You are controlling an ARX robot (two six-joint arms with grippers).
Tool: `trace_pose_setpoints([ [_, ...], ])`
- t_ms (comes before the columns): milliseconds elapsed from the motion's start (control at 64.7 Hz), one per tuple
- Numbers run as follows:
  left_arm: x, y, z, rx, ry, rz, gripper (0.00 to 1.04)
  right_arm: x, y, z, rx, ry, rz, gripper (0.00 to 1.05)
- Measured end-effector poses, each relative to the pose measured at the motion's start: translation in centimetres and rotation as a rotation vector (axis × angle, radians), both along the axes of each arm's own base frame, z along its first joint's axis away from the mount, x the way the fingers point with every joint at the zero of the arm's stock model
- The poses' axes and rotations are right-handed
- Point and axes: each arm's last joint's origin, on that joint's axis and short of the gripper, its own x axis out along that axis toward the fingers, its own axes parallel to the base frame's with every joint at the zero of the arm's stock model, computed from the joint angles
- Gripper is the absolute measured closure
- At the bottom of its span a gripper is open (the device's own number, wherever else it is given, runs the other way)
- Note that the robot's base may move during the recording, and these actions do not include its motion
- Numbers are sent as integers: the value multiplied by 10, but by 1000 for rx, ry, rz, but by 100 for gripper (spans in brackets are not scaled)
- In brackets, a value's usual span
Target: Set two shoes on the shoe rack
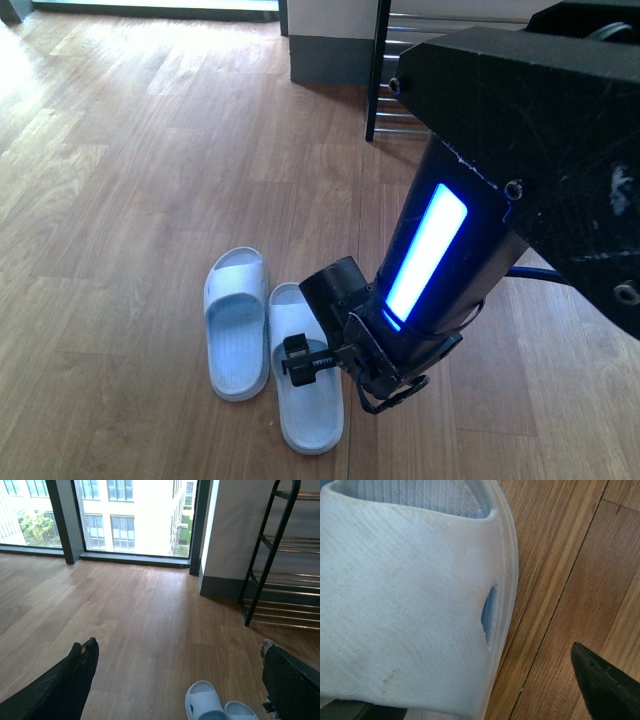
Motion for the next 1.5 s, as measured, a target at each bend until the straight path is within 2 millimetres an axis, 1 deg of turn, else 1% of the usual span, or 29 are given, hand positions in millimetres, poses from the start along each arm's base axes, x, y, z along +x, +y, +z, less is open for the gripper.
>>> trace_pose_setpoints([
  [15, 0, 0, 0, 0, 0, 0, 9, 0, 0, 0, 1, 0, 0, 28],
  [62, 0, 0, 0, 0, 0, 0, 9, 1, 0, 0, 4, -1, 1, 33],
  [216, 0, 0, 0, 0, 0, 0, 9, 2, 2, 0, 18, 1, 8, 58],
  [294, 0, 0, 0, 0, 0, 0, 9, 2, 2, 0, 22, 0, 8, 68],
  [309, 0, 0, 0, 0, 0, 0, 9, 3, 2, 1, 23, -1, 8, 72],
  [355, 0, 0, 0, 0, 0, 0, 9, 3, 1, 0, 23, -3, 6, 77],
  [371, 0, 0, 0, 0, 0, 0, 9, 3, 1, 0, 22, -3, 5, 81],
  [525, 0, 0, 0, 0, 0, 0, 9, 2, -7, 2, 14, -21, -34, 103],
  [603, 0, 0, 0, 0, 0, 0, 9, 3, -13, 8, 4, -42, -66, 103],
  [664, 0, 0, 0, 0, 0, 0, 9, 5, -19, 18, 1, -66, -94, 103],
  [757, 0, 0, 0, 0, 0, 0, 9, 12, -31, 44, 18, -125, -159, 103],
  [804, 0, 0, 0, 0, 0, 0, 9, 19, -41, 67, 34, -175, -198, 103],
  [834, 0, 0, 0, 0, 0, 0, 9, 21, -45, 76, 41, -194, -213, 103],
  [850, 0, 0, 0, 0, 0, 0, 9, 23, -50, 86, 47, -215, -230, 103],
  [881, 0, 0, 0, 0, 0, 0, 9, 25, -56, 97, 53, -235, -247, 103],
  [896, 0, 0, 0, 0, 0, 0, 9, 26, -62, 107, 61, -255, -263, 103],
  [912, 0, 0, 0, 0, 0, 0, 9, 27, -65, 113, 64, -266, -272, 103],
  [989, 0, 0, 0, 0, 0, 0, 9, 27, -98, 164, 98, -357, -349, 103],
  [1035, 0, 0, 0, 0, 0, 0, 9, 24, -113, 182, 107, -389, -381, 103],
  [1051, 0, 0, 0, 0, 0, 0, 9, 21, -120, 191, 110, -403, -394, 103],
  [1066, 0, 0, 0, 0, 0, 0, 9, 20, -123, 195, 112, -409, -400, 103],
  [1113, 0, 0, 0, 0, 0, 0, 9, 11, -140, 216, 119, -439, -427, 103],
  [1143, 0, 0, 0, 0, 0, 0, 9, 8, -146, 224, 123, -450, -432, 103],
  [1221, 0, 0, 0, 0, 0, 0, 9, -10, -168, 254, 146, -487, -454, 103],
  [1252, 0, 0, 0, 0, 0, 0, 9, -15, -173, 261, 153, -497, -458, 103],
  [1329, 0, 0, 0, 0, 0, 0, 9, -35, -191, 287, 183, -535, -472, 103],
  [1406, 0, 0, 0, 0, 0, 0, 9, -53, -207, 305, 199, -561, -488, 103],
  [1499, 0, 0, 0, 0, 0, 0, 9, -75, -222, 319, 209, -585, -498, 103],
])
